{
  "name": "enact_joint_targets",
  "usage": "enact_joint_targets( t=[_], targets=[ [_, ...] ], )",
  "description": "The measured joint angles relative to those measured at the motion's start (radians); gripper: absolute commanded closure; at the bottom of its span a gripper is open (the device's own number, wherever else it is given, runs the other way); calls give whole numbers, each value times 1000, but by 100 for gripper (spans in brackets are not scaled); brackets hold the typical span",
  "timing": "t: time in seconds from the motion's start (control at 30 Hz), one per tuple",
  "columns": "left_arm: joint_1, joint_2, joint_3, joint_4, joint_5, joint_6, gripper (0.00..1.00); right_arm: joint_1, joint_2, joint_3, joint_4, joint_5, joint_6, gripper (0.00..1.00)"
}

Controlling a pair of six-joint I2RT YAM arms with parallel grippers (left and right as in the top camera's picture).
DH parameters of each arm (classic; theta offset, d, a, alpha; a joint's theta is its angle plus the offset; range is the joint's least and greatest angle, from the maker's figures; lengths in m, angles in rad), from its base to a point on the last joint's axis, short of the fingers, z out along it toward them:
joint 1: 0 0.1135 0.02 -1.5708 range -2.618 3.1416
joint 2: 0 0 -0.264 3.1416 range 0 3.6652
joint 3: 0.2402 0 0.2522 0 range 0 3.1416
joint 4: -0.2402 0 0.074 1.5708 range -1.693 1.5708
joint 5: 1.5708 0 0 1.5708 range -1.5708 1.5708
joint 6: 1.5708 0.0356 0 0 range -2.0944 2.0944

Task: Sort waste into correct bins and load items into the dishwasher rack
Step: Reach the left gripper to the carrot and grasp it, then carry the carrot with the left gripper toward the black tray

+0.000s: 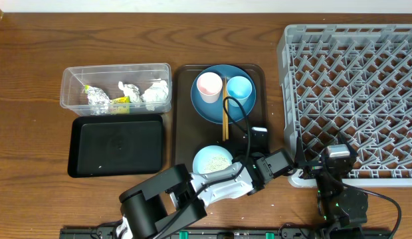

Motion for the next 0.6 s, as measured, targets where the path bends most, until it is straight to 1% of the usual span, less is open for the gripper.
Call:
enact_joint_targets(
  t=[0.1, 0.3, 0.4, 0.47, 0.6],
  targets=[
    [0, 0, 0, 0, 0, 4, 80, 0, -1, 0, 0, 0, 0, 1],
    [0, -32, -2, -8, 9, 5, 80, 0, -2, 0, 0, -8, 0, 1],
    [0, -135, -3, -13, 13, 5, 80, 0, -2, 0, -2, -26, 0, 1],
    [0, -247, -3, -13, 21, 11, 80, 0, -2, 0, -2, -31, 0, 1],
    [-1, -496, -1, -21, 27, 61, 80, 0, -2, 0, -2, -36, 0, 1]
  ],
)
